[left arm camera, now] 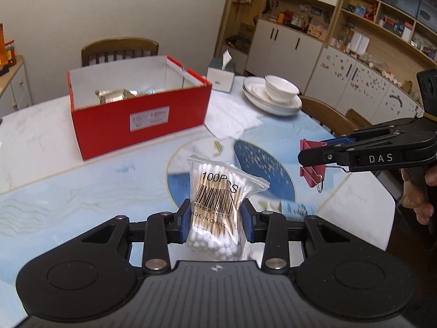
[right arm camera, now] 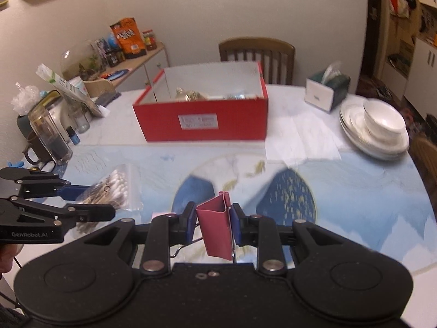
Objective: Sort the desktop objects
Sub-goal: 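Carry the swab bag and pink clip with both tools over the red box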
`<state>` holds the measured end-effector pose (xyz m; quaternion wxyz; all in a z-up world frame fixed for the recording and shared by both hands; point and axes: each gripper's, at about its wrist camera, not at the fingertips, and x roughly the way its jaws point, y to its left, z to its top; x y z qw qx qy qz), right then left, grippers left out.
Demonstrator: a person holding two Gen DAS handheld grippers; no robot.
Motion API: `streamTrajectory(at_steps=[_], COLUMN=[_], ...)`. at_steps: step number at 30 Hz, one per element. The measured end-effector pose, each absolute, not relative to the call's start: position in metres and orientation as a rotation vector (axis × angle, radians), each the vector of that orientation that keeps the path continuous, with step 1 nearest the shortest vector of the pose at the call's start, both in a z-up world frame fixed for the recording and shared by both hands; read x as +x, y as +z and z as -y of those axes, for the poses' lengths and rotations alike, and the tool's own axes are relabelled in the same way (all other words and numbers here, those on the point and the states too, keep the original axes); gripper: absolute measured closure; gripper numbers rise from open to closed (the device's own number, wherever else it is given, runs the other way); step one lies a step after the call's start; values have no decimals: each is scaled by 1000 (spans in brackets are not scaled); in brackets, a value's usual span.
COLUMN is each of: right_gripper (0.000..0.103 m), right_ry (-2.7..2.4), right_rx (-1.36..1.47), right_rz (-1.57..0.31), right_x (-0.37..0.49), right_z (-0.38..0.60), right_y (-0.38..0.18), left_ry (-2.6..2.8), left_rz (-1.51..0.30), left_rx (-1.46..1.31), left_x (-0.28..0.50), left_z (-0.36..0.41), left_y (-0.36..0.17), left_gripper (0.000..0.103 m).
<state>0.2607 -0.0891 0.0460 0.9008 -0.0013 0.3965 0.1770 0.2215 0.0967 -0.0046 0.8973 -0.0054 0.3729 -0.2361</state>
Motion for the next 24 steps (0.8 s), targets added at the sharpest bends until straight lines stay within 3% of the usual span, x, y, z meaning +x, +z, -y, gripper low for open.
streamTrajectory(at_steps=[24], right_gripper=[78], right_ry=[492], right_rx=[-98], right_rz=[-711], right_x=[401], right_z=[67], right_y=[93], left_ry=[-277], left_rz=[-689], left_rx=[-13], left_x=[350], left_z=[-105], left_y=[46], left_gripper=[68])
